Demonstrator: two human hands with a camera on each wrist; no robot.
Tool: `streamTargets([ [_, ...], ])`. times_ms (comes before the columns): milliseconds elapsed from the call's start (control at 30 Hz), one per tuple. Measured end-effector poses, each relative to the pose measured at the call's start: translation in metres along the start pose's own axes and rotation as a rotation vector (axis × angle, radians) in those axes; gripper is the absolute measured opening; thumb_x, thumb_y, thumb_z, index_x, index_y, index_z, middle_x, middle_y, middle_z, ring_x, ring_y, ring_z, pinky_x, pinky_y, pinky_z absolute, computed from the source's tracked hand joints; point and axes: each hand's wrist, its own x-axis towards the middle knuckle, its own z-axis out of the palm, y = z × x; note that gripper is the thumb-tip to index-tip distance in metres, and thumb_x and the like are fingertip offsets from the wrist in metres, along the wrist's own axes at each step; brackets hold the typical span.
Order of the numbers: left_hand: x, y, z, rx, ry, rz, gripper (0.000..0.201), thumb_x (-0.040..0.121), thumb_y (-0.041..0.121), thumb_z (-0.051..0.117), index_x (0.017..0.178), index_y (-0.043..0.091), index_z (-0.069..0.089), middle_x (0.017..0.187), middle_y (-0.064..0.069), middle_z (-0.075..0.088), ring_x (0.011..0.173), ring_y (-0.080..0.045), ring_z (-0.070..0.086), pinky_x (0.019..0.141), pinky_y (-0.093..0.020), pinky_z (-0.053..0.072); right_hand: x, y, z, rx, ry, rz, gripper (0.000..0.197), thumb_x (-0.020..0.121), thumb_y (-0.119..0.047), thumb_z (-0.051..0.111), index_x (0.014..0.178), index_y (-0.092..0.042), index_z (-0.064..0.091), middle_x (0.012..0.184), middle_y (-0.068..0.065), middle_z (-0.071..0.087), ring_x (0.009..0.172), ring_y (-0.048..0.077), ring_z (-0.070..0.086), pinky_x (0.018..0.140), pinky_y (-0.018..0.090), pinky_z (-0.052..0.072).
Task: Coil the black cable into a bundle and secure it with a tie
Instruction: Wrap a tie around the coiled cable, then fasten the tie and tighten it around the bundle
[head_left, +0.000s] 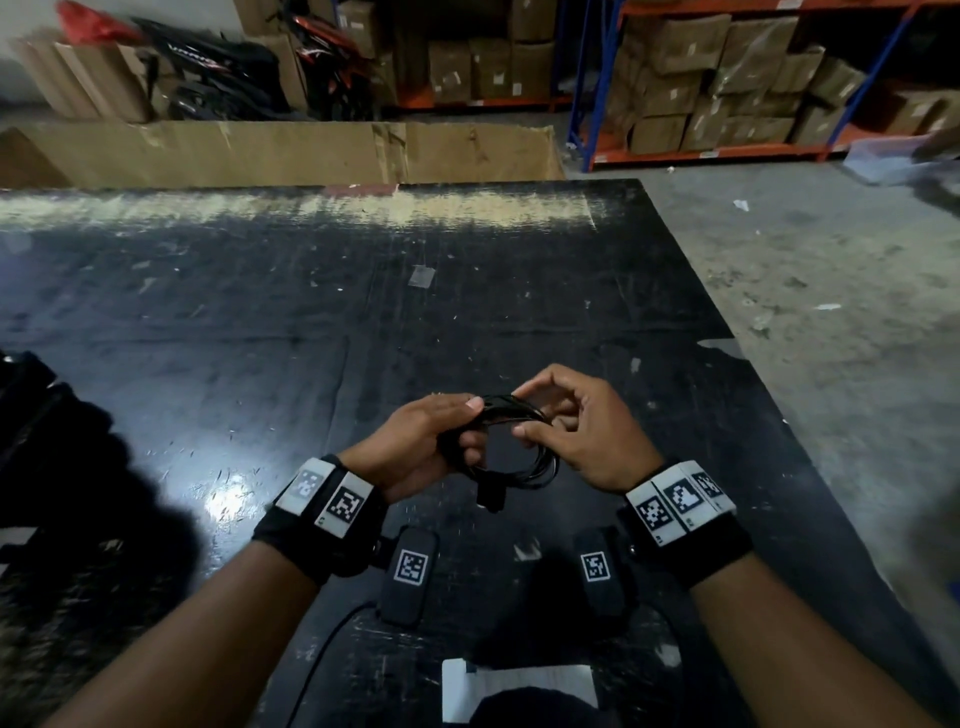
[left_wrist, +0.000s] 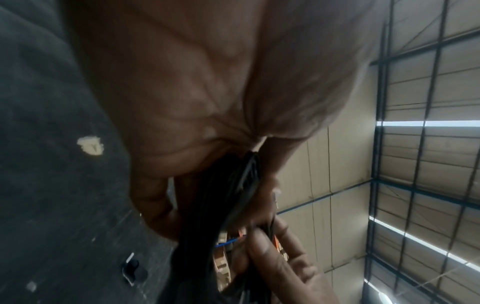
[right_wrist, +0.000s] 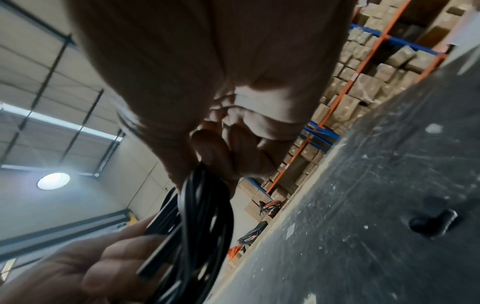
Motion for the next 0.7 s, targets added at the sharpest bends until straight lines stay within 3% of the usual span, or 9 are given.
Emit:
streamTargets([
  [100,0.003,-0.005,0.000,-0.030,0.018,0.039,0.027,0.103,0.015,0.046,0.114,-0.006,0.059,0.060,0.004,0.037,0.055,-0.009,0.039,0.067,-0.028,0.032,0.002,0.000,-0.005,0.063,-0.029,0.031,0.039,0.078,-0.020,0.086,0.112,-0.021,0.067,0.080,0.017,0.075,0.059,0.019,0.058,0.054,0.024,0.047],
  [200,0.007,-0.010,0.001,0.138,0.102,0.056,0.042,0.109,0.026,0.038,0.113,-0.007,0.063,0.060,0.003,0.035,0.053,-0.009,0.035,0.066,-0.029,0.032,0.003,0.003,-0.006,0.148,-0.036,0.059,0.035,0.079,-0.010,0.084,0.111,-0.011,0.071,0.080,0.014,0.074,0.064,0.024,0.059,0.050,0.019,0.048],
  [267,0.009,-0.010,0.001,0.269,0.097,0.038,0.045,0.110,0.031,0.037,0.104,-0.006,0.062,0.063,-0.001,0.040,0.051,-0.009,0.036,0.060,-0.027,0.034,0.001,0.005,-0.004,0.145,-0.024,0.027,0.027,0.080,-0.005,0.082,0.106,-0.004,0.075,0.083,0.018,0.077,0.065,0.022,0.062,0.052,0.018,0.050],
  [367,0.008,-0.009,-0.007,0.340,0.015,-0.016,0.043,0.109,0.030,0.038,0.085,0.003,0.060,0.058,0.003,0.043,0.052,-0.012,0.044,0.060,-0.025,0.041,-0.003,0.010,-0.002,0.185,-0.025,-0.001,0.023,0.081,0.003,0.078,0.104,0.005,0.076,0.078,0.008,0.078,0.065,0.003,0.068,0.060,0.013,0.050],
  [433,0.006,-0.014,-0.012,0.355,-0.044,-0.034,0.040,0.109,0.027,0.040,0.085,0.005,0.062,0.059,0.003,0.045,0.055,-0.013,0.046,0.062,-0.028,0.040,-0.008,0.016,0.001,0.212,-0.033,0.018,0.023,0.081,0.008,0.076,0.104,0.011,0.075,0.072,-0.004,0.075,0.057,-0.004,0.066,0.057,0.007,0.046],
  [567,0.005,-0.033,-0.012,0.234,0.037,-0.134,0.037,0.109,0.020,0.040,0.090,0.000,0.065,0.064,0.000,0.060,0.052,-0.009,0.039,0.051,-0.022,0.034,-0.025,0.031,0.014,0.245,-0.067,0.092,0.020,0.082,0.011,0.075,0.101,0.014,0.074,0.070,0.004,0.072,0.053,-0.003,0.065,0.052,0.006,0.045],
  [700,0.008,-0.056,-0.015,0.216,0.051,-0.210,0.042,0.107,0.030,0.043,0.076,0.004,0.056,0.065,-0.005,0.040,0.048,-0.006,0.030,0.043,-0.016,0.028,-0.036,0.045,0.021,0.222,-0.100,0.134,0.017,0.081,0.008,0.077,0.097,0.012,0.076,0.068,-0.004,0.073,0.052,-0.006,0.063,0.053,0.006,0.045],
])
